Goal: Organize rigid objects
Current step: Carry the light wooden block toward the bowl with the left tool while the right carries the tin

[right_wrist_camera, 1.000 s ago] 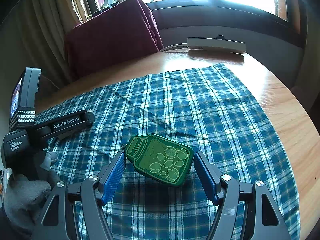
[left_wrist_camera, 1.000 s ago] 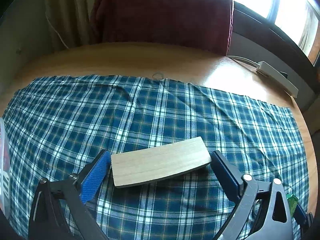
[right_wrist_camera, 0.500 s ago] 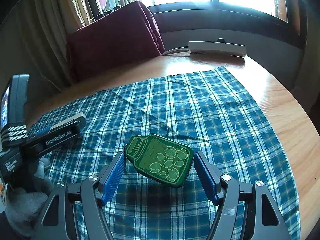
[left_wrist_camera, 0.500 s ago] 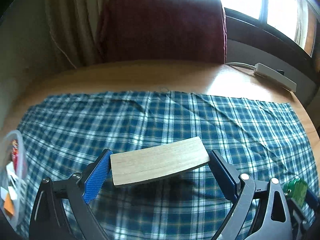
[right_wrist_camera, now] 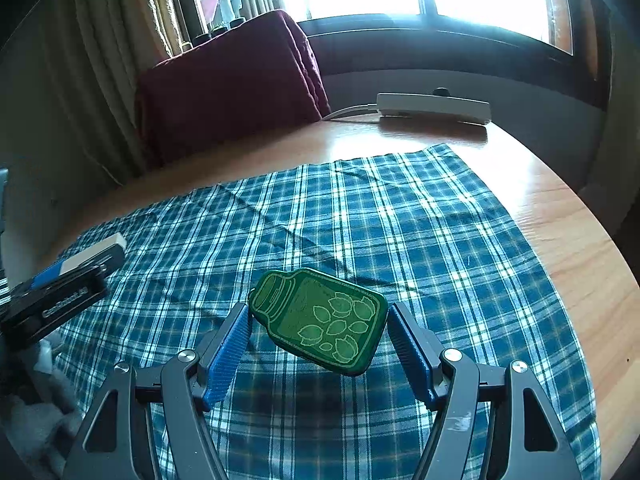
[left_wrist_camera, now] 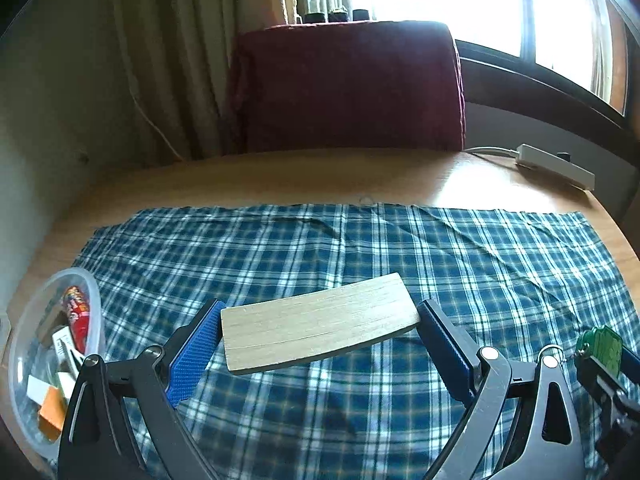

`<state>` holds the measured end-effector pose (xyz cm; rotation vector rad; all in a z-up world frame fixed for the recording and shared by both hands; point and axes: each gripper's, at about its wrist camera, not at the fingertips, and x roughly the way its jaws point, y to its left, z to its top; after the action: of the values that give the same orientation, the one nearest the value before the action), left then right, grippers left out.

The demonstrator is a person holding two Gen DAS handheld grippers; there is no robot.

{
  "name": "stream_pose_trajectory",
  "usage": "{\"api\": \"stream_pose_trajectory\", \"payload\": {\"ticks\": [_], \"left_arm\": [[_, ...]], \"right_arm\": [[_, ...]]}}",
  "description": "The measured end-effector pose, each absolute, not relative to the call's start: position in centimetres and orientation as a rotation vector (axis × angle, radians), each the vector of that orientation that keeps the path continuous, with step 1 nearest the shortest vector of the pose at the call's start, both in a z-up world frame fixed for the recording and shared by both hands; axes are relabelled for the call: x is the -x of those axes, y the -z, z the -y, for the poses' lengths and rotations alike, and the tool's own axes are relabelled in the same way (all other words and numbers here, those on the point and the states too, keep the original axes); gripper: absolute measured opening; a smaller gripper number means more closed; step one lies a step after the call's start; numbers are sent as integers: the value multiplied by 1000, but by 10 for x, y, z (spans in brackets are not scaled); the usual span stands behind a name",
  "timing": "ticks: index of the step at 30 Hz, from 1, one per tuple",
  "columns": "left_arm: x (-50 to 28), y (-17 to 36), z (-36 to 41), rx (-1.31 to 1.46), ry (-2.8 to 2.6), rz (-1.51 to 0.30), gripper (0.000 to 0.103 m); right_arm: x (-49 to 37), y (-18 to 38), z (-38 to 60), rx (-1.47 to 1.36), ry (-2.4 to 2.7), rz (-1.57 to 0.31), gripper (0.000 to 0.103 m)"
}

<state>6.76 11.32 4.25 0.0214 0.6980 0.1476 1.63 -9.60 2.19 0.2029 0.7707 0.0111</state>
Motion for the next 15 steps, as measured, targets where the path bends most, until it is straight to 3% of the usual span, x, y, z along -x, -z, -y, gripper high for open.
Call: {"api": "stream_pose_trajectory", "payload": {"ticks": [15], "left_arm": [[-40,-58,-140,22,-162,-666,96]], "right_arm": [[-3,-27,77,-171,-23,-737,73]]}}
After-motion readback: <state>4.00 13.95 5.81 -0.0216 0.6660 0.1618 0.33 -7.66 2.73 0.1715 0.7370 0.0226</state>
